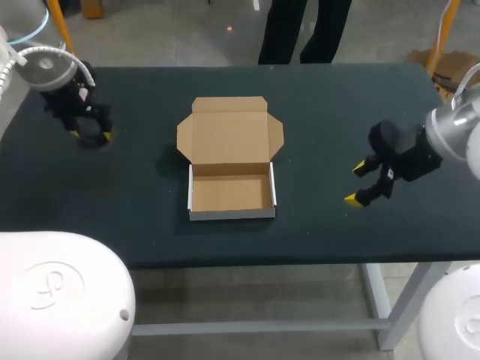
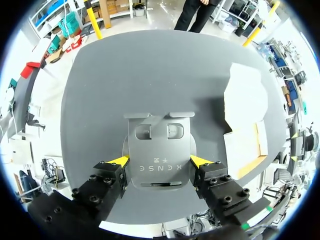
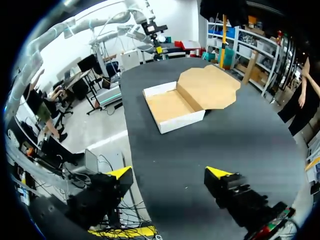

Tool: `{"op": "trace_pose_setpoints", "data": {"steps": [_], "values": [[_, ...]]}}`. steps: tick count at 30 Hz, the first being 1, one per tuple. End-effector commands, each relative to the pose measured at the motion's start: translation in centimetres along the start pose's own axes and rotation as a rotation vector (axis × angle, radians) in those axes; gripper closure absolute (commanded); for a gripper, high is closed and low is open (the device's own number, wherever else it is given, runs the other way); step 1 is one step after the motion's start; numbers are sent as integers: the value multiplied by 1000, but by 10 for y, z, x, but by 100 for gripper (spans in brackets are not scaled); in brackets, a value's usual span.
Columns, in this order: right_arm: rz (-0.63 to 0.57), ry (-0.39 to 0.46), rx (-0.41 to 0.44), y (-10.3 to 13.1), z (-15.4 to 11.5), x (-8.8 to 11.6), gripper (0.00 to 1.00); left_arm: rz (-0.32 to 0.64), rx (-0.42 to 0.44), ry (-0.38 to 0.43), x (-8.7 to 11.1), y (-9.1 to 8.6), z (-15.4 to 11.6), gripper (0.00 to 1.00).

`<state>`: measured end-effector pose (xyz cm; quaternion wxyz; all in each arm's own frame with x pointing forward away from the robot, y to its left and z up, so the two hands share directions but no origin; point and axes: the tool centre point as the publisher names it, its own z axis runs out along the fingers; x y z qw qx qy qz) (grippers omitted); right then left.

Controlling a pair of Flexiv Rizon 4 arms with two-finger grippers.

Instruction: Assemble the packaging by folding the flat box into shape, placing the metal phone stand inside, and closing the box properly

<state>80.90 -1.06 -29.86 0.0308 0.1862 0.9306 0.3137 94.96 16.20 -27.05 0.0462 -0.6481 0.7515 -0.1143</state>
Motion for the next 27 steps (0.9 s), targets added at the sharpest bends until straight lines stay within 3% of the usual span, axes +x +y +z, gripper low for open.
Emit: {"op": "trace_pose_setpoints", "data": {"steps": [1, 17, 27], "values": [[-2, 4, -3, -1, -2, 0, 0, 23, 1, -10, 13, 12, -17, 100], [-2, 4, -3, -1, -2, 0, 0, 180, -9, 20, 88, 34, -34, 100], [-2, 4, -3, -1, -2, 0, 0, 281, -31, 23, 133, 42, -21, 100]]}}
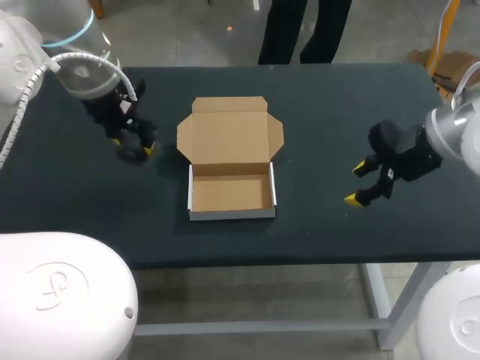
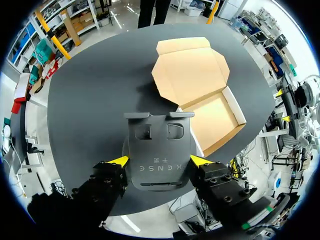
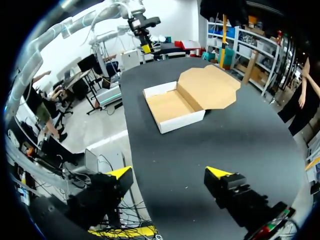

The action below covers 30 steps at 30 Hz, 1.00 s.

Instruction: Assemble the packaging by folding the flat box into shape, placing the metal phone stand inside, and closing the box properly

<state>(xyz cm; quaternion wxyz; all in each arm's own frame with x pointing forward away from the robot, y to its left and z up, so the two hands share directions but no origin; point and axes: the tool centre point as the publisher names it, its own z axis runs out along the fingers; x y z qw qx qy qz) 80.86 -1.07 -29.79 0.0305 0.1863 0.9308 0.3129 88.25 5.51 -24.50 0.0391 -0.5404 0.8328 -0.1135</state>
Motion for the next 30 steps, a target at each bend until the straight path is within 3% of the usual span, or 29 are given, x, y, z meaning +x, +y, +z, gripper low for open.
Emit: {"op": "trace_pose_setpoints", "data": {"steps": [1, 30], "values": [[-2, 4, -5, -1, -1, 0, 0, 17, -17, -18, 16, -7, 8, 100], [-2, 4, -5, -1, -1, 0, 0, 219, -36, -1, 131, -11, 49, 100]]}}
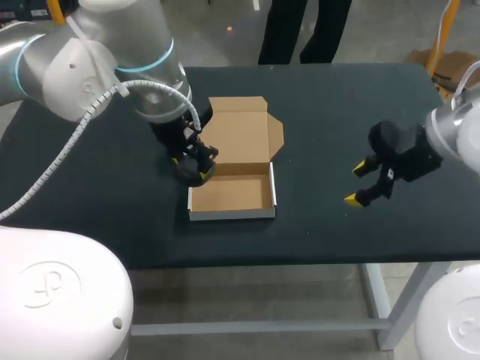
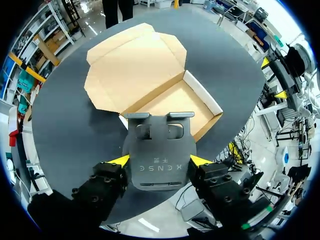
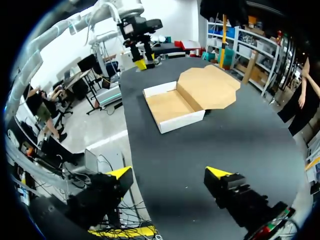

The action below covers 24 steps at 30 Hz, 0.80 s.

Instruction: Assemble the packaging by folding the flat box into shape, placing the metal phone stand inside, and closing the box properly

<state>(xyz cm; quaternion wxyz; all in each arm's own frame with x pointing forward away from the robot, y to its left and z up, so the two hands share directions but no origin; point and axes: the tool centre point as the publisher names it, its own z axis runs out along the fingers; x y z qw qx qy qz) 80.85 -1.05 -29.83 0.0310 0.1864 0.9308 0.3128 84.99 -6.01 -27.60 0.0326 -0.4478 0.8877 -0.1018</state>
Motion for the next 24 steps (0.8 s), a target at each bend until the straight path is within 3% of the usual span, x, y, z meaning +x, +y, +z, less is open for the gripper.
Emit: {"op": "trace_pose_setpoints", "data": {"steps": [1, 11, 24], "values": [[-2, 5, -5, -1, -2, 0, 0, 6, -8, -24, 17, -6, 11, 100], [-2, 5, -5, -1, -2, 0, 0, 33, 1, -37, 39, -19, 39, 100], [-2, 5, -5, -1, -2, 0, 0, 56, -10, -21, 47, -37, 71, 100]]}}
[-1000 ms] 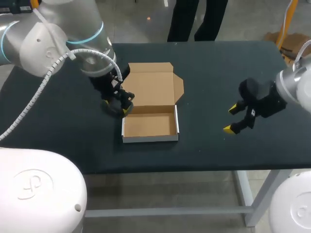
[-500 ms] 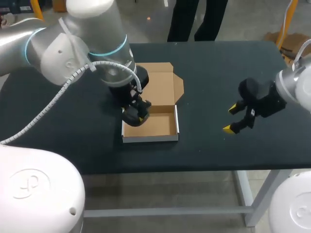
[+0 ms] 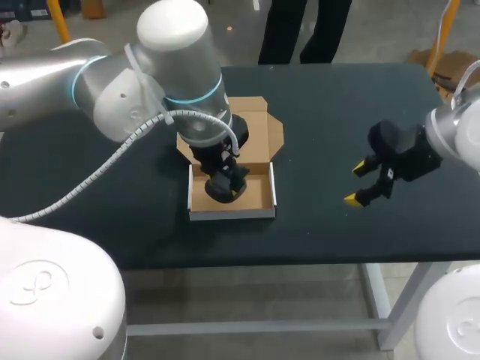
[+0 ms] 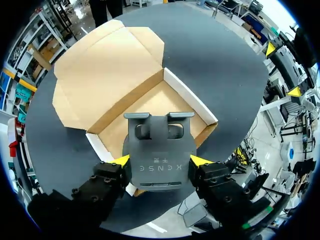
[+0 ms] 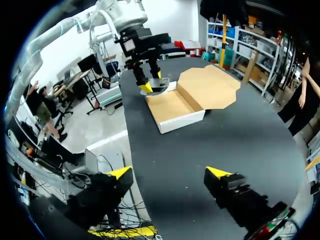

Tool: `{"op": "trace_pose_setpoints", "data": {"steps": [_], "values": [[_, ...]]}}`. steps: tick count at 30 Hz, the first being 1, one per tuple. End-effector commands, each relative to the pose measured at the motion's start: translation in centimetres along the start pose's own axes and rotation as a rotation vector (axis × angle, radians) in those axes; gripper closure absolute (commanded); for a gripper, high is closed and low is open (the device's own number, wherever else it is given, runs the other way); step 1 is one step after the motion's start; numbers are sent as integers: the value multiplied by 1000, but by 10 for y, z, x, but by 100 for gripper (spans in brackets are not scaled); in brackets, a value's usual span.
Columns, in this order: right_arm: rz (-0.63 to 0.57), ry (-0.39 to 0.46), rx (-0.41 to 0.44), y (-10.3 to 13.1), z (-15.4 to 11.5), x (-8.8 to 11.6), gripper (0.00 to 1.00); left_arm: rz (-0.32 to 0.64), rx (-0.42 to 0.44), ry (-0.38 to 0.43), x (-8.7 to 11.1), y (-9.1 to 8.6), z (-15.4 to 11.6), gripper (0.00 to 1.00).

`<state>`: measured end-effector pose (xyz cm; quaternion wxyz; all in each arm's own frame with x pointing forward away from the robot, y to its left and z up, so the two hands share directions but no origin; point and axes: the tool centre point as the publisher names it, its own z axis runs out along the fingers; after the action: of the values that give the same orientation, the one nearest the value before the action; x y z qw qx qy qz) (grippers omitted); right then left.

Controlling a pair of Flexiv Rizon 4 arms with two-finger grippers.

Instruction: Assemble the packaging by folding the flat box into shape, placing the metal phone stand inside, and closing the box properly

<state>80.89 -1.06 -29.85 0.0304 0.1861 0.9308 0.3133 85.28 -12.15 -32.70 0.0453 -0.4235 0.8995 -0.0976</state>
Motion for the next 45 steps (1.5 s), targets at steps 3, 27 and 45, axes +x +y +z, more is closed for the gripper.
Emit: {"op": "trace_pose_setpoints", "data": {"steps": [3, 27, 45], "values": [[-1, 3, -4, -1, -2, 0, 0, -2, -12, 2, -1, -14, 18, 100], [-1, 3, -4, -1, -2, 0, 0, -27, -42, 22, -23, -34, 54, 100], [-1, 3, -4, -1, -2, 0, 0, -43, -74, 34, -30, -32, 71, 100]]}}
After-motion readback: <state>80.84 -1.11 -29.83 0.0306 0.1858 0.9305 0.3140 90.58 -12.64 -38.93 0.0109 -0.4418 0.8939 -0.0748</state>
